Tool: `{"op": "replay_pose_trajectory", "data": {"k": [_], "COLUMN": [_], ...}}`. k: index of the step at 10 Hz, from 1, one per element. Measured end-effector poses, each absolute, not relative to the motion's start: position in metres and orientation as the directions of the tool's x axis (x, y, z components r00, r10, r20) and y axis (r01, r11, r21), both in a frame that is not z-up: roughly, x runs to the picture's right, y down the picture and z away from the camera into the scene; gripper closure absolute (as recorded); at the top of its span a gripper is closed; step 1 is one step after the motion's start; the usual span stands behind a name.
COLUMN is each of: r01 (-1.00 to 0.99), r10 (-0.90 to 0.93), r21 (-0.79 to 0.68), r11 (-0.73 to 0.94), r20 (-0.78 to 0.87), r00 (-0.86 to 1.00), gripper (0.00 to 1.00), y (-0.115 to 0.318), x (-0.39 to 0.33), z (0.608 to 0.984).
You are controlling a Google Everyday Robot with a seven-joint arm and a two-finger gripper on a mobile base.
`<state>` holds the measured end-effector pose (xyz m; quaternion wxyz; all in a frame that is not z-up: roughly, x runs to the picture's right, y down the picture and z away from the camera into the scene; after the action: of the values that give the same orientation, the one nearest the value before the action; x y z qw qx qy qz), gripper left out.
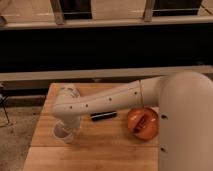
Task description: Pick up the ceramic cup
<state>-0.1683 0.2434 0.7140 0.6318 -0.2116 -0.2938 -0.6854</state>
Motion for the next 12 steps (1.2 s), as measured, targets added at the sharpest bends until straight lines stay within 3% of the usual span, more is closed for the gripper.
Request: {"op": "replay_pose_trajectory", "data": {"k": [2,3,12], "r01": [0.989,0.989,0.985], "r10": [-0.717,-0.715,-0.734], "r21": [0.144,0.147,0.172], "r11": [-0.02,-0.016,-0.009], "r20": [0.687,0.69,0.668], "r00": [-0.114,-0.114,-0.123], "gripper": [0.95,0.99,1.0], "y": [0.245,0.242,0.205], "x": [-0.167,-0.164,-0.138], "z": [0.715,0.715,0.7]}}
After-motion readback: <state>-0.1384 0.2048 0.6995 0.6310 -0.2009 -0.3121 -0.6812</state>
